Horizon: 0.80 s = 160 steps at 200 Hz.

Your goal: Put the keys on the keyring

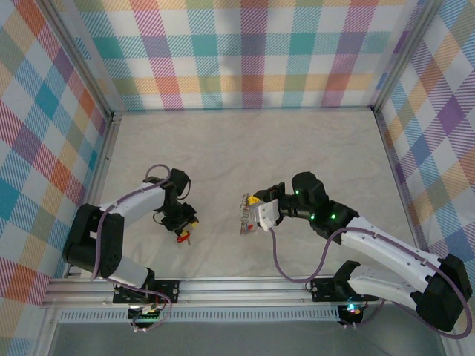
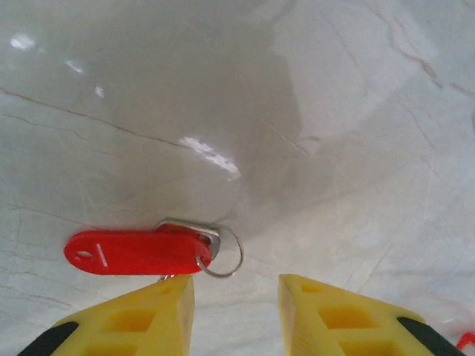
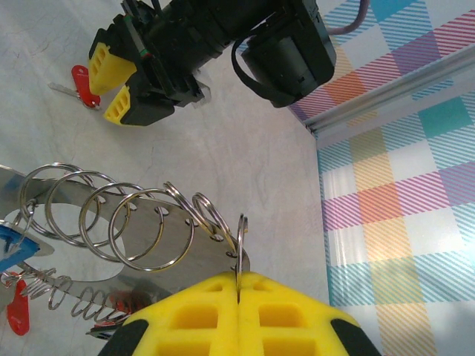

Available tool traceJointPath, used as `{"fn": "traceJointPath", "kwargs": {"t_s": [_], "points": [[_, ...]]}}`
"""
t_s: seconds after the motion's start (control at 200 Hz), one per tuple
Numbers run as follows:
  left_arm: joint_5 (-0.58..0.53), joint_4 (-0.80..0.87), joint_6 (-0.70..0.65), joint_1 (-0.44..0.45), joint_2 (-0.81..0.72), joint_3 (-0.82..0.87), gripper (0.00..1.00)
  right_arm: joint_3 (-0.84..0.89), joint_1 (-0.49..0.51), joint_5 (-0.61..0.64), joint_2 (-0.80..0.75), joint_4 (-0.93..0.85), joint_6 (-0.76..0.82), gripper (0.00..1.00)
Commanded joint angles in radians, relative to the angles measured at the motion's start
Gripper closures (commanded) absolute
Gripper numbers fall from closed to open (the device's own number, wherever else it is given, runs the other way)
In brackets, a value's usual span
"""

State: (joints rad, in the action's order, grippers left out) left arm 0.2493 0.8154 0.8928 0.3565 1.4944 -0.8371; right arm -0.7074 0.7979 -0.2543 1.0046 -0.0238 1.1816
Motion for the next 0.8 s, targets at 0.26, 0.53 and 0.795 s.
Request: {"fn": "traceJointPath", "kwargs": {"t_s": [0.26,0.53,0.795], "points": [[-0.215,0.183,-0.348,0.145,0.122,-0.148,0.60,-0.033,-0.005,-0.028,-0.017,0.024,-0.023,1.00],[-0.364,0.229,-0.394,0.187,0.166,-0.165,0.62,-0.030,-0.006,-0.026,-0.022,0.021,-0.022,1.00],[-0.299,0.182,-0.445,0.188,0.211,-0.135,0.67,-0.034,-0.005,-0.029,-0.015,0.024,-0.023,1.00]]}}
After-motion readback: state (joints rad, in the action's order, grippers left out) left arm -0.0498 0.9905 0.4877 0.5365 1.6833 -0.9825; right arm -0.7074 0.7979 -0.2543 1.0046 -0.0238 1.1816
